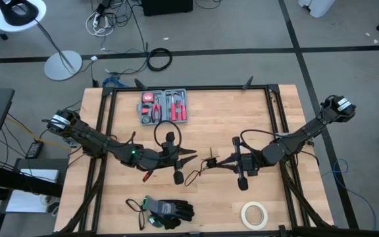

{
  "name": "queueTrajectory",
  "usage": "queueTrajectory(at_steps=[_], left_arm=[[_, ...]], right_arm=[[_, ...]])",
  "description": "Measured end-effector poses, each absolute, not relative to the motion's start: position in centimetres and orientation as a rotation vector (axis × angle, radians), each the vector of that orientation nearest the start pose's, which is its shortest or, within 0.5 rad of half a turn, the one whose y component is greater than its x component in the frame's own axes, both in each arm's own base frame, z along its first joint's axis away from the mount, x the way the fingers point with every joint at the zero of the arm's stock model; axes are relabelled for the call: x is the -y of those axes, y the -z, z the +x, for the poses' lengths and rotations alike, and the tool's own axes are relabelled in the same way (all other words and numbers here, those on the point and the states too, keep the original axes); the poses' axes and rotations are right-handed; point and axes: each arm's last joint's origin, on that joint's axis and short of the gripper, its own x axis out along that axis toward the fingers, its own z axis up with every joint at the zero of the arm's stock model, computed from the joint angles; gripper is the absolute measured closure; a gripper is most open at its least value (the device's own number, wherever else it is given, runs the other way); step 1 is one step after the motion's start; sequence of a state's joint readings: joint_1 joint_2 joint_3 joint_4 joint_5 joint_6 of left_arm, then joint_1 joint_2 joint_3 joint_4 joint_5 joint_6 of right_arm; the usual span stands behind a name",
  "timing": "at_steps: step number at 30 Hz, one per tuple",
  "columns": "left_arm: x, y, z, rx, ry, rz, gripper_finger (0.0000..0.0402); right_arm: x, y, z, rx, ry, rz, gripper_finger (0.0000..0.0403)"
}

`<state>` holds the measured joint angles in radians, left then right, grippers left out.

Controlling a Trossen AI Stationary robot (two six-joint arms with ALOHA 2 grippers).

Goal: Coil cords
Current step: Uncoil the black wire cable from the black spool

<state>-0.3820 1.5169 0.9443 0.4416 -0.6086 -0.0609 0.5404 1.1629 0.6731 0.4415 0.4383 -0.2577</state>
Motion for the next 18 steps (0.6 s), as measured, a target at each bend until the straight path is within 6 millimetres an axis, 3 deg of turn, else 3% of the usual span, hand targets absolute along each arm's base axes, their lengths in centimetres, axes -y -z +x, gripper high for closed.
queueTrajectory(at_steps=[18], left_arm=[[11.1,-27.3,31.9,-0.088,-0.208,-0.004,0.0328]], right_arm=[[-11.3,-26.1,25.5,-0.002,-0.116,-0.19,0.0403]])
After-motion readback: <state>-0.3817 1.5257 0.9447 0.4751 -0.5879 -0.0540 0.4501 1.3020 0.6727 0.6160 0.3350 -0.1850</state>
